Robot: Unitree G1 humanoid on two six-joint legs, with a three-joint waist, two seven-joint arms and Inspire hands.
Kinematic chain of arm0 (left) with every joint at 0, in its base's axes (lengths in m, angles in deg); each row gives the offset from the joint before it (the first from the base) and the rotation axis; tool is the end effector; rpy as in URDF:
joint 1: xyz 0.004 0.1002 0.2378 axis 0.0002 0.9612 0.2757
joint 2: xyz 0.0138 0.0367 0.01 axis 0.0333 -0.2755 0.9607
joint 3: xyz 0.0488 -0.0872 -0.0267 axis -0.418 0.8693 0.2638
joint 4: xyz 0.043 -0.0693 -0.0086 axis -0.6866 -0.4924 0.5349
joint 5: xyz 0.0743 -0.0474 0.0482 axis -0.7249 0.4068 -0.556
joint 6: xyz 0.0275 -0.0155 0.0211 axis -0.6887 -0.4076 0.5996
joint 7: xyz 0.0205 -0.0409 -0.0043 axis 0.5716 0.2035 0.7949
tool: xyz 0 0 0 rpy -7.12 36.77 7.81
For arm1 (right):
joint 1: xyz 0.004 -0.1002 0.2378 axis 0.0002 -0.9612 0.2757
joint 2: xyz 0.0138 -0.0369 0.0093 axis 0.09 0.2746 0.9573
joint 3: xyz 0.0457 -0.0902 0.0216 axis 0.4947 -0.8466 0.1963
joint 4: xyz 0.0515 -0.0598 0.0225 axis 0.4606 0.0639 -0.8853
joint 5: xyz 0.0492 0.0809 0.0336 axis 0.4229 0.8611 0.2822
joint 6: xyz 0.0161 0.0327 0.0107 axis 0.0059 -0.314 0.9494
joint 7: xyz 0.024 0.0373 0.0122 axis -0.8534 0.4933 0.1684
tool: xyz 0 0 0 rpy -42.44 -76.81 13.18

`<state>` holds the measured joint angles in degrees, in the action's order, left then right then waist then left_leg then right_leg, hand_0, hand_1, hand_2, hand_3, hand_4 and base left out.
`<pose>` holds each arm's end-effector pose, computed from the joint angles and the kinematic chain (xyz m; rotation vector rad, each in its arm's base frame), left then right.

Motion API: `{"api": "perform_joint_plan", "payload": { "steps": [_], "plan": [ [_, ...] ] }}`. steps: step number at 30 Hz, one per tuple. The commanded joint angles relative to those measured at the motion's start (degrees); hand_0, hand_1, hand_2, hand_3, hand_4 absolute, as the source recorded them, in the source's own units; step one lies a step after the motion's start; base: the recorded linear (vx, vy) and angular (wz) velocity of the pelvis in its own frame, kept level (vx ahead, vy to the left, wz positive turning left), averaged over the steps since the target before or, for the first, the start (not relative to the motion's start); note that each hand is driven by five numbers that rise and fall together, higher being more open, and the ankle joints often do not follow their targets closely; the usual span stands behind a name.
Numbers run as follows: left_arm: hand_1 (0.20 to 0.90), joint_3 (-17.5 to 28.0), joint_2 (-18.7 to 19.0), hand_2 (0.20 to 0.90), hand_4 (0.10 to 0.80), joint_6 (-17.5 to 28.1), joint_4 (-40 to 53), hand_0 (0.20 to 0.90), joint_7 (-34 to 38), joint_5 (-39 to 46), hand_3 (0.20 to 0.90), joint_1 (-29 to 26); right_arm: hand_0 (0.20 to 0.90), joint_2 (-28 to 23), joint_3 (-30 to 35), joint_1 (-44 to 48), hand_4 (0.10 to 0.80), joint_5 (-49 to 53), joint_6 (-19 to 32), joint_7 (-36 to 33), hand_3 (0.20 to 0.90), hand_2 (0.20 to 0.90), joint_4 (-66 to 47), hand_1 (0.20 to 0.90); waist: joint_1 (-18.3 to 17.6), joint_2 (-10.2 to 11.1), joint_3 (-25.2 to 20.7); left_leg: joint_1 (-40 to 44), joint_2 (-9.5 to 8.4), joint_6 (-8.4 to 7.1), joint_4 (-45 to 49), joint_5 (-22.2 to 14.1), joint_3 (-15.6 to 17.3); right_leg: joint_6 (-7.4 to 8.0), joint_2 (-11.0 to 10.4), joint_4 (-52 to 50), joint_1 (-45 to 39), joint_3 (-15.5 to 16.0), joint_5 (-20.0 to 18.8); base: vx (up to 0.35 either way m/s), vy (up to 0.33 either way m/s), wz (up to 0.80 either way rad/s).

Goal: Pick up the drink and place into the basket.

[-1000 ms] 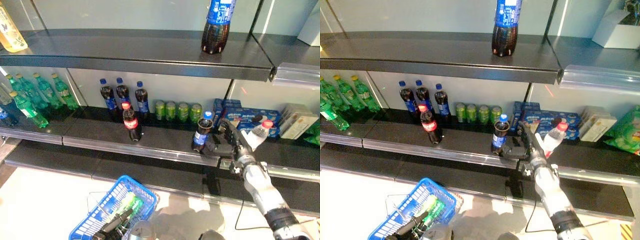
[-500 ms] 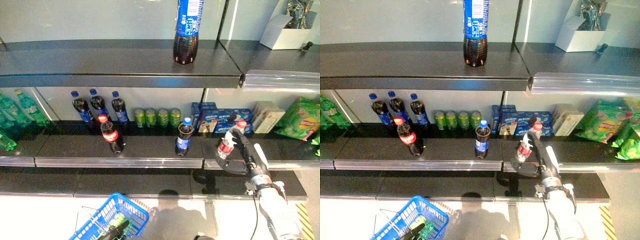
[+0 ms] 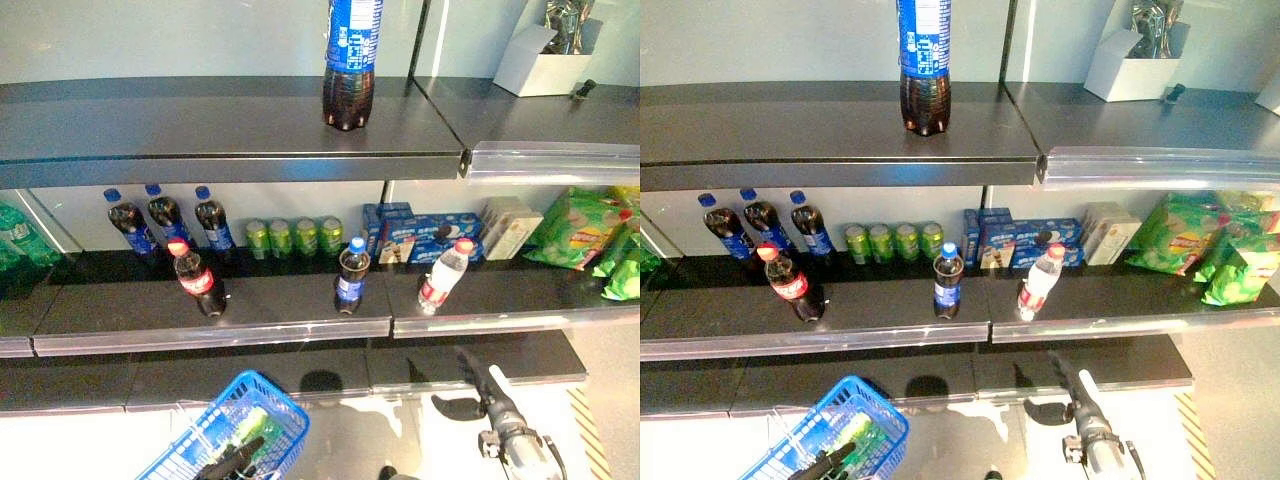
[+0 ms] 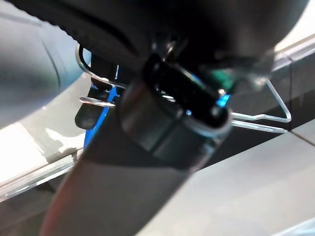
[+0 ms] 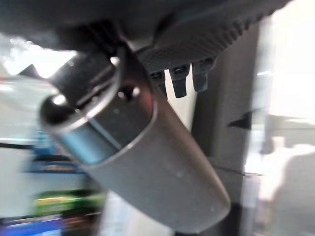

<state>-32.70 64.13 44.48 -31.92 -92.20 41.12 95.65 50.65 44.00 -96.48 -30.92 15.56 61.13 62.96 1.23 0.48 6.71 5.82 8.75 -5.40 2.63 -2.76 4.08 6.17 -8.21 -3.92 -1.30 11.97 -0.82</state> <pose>0.0430 0.2468 -0.1105 -0.7637 0.9707 0.3970 0.1019 -0.2605 -0.0603 -0.4803 0.6662 -0.0441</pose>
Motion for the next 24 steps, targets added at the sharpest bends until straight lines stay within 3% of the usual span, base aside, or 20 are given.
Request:
{"api": "perform_joint_plan", "payload": {
  "steps": [1, 3, 4, 6, 10, 11, 13, 14, 19, 20, 22, 23, 24],
  "plan": [
    [0.3, 1.1, 1.6, 0.3, 0.1, 5.3, 5.6, 0.3, -5.5, 2.6, 0.2, -3.6, 0.9, 0.6, 0.7, 4.2, 0.8, -2.0, 1.5, -2.4, 0.9, 0.9, 2.1, 0.9, 1.5, 0.3, 1.2, -5.1, 5.04, -4.12, 0.5, 16.5, 3.6, -1.63, 3.2, 0.3, -5.2, -0.9, 2.3, -0.136, -0.146, 0.41],
    [0.3, 0.8, 1.2, 0.3, 0.1, 4.7, 5.0, 0.3, -6.5, 1.6, 0.2, -4.5, 0.9, 1.5, 0.5, 4.5, 0.8, -4.3, 2.4, -3.4, 0.9, 0.9, 7.1, 0.9, 1.4, 0.1, 1.7, -7.3, 7.09, -4.94, 1.2, 18.6, 8.8, -2.03, 3.3, 2.1, -5.9, 2.1, 1.6, -0.168, -0.111, 0.52],
    [0.3, 0.1, 1.0, 0.3, 0.1, 4.6, 4.2, 0.3, -6.8, 1.2, 0.2, -5.3, 0.9, 2.0, 0.3, 4.9, 0.8, -4.0, 2.1, -4.4, 0.9, 0.9, 9.2, 0.9, 1.3, 0.3, 1.7, -7.7, 6.93, -4.83, 2.3, 17.8, 10.9, -2.07, 2.6, 2.8, -5.9, 4.1, 1.1, -0.177, -0.076, 0.68],
    [0.3, -0.6, 0.5, 0.3, 0.1, 4.9, 2.5, 0.3, -7.4, 0.9, 0.2, -6.0, 0.9, 2.6, 0.5, 5.5, 0.8, -4.6, 2.9, -5.3, 0.9, 0.9, 13.7, 0.9, 1.2, 0.7, 1.5, -7.9, 4.88, -4.21, 4.3, 15.2, 12.7, -1.95, 1.5, 4.0, -5.9, 6.2, 0.0, -0.125, -0.006, 0.78],
    [0.3, -0.5, 0.2, 0.3, 0.1, 4.9, 0.0, 0.3, -6.9, 2.0, 0.2, -7.4, 0.9, 2.9, 1.1, 6.5, 0.8, -8.0, 4.3, -4.8, 0.9, 0.9, 21.3, 0.9, 1.0, 1.4, 0.4, -5.8, -1.05, -2.37, 5.5, 8.1, 15.2, -1.13, 0.0, 6.8, -6.3, 8.5, -2.0, -0.039, 0.072, 0.38],
    [0.3, -0.4, 0.3, 0.3, 0.1, 4.6, -0.3, 0.3, -6.9, 1.7, 0.2, -7.7, 0.9, 3.0, 1.1, 6.5, 0.8, -8.4, 4.0, -5.0, 0.9, 0.9, 22.9, 0.9, 0.7, 0.9, -0.3, -4.2, -1.41, -2.98, 2.0, 6.9, 16.5, -0.18, 0.1, 7.8, -6.9, 8.9, -2.0, 0.062, 0.186, 0.15],
    [0.3, -0.6, 0.5, 0.3, 0.1, 4.2, -0.8, 0.3, -7.4, 1.4, 0.2, -8.2, 0.9, 3.1, 1.6, 6.6, 0.8, -8.9, 4.2, -5.3, 0.9, 0.9, 25.2, 0.9, 0.2, 0.5, -0.8, -2.6, -0.93, -3.17, -1.9, 7.7, 19.5, 0.21, 0.1, 8.2, -7.1, 9.8, -2.3, 0.009, 0.193, 0.1],
    [0.3, -0.9, 0.6, 0.3, 0.1, 3.9, -0.9, 0.3, -7.6, 1.6, 0.2, -8.6, 0.9, 3.1, 1.7, 6.8, 0.8, -9.0, 3.7, -5.5, 0.9, 0.9, 26.2, 0.9, 0.0, 0.4, -0.9, -1.9, -1.1, -2.36, -3.9, 8.4, 20.9, 0.05, -0.1, 8.0, -6.8, 10.8, -2.9, -0.043, 0.189, 0.33],
    [0.3, -1.5, 1.0, 0.3, 0.1, 3.1, -1.4, 0.3, -8.7, -0.6, 0.2, -8.7, 0.9, 4.3, 1.4, 7.1, 0.8, -8.1, 3.2, -4.7, 0.9, 0.9, 27.5, 0.9, 1.0, 0.3, -1.5, -0.1, -3.72, 0.46, -7.3, 6.7, 19.7, 0.87, -0.7, 0.8, -5.0, 12.1, -0.8, 0.011, 0.217, 0.38],
    [0.3, -1.4, 1.3, 0.3, 0.1, 2.9, -1.5, 0.3, -8.7, -1.0, 0.2, -8.7, 0.9, 4.6, 1.4, 7.1, 0.8, -7.5, 2.9, -4.1, 0.9, 0.9, 27.4, 0.9, 0.9, 0.2, -1.3, 0.0, -4.36, 1.39, -7.6, 6.3, 19.4, 1.61, -1.4, -4.8, -3.0, 11.7, -1.2, -0.003, 0.227, 0.21],
    [0.3, -1.7, 2.5, 0.3, 0.1, 2.6, -1.7, 0.3, -8.4, -1.8, 0.2, -9.1, 0.9, 5.3, 1.0, 7.5, 0.8, -5.0, 1.5, -3.0, 0.9, 0.9, 26.9, 0.9, 0.1, 0.7, -0.4, 0.4, -5.98, 3.69, -7.6, 4.4, 17.3, 4.48, -3.5, -16.9, 5.1, 7.7, -4.6, -0.056, 0.109, 0.2],
    [0.3, -2.2, 3.5, 0.3, 0.1, 2.1, -1.8, 0.3, -8.8, -2.7, 0.2, -9.7, 0.9, 6.1, 0.9, 7.9, 0.8, -3.1, 1.1, -2.1, 0.9, 0.9, 28.0, 0.9, -0.8, 0.8, 0.4, 0.5, -6.07, 4.69, -7.6, 3.3, 15.7, 5.13, -3.2, -21.8, 8.9, 3.3, -5.2, -0.093, -0.028, 0.2],
    [0.3, -2.4, 3.7, 0.3, 0.1, 2.1, -1.9, 0.3, -9.0, -3.0, 0.2, -9.9, 0.9, 6.4, 0.9, 8.1, 0.8, -2.4, 1.0, -2.2, 0.9, 0.9, 28.5, 0.9, -1.0, 0.7, 0.4, 0.3, -5.81, 4.82, -7.6, 3.2, 15.2, 5.14, -2.7, -22.1, 9.8, 2.0, -5.5, -0.089, -0.096, 0.47]
  ]
}}
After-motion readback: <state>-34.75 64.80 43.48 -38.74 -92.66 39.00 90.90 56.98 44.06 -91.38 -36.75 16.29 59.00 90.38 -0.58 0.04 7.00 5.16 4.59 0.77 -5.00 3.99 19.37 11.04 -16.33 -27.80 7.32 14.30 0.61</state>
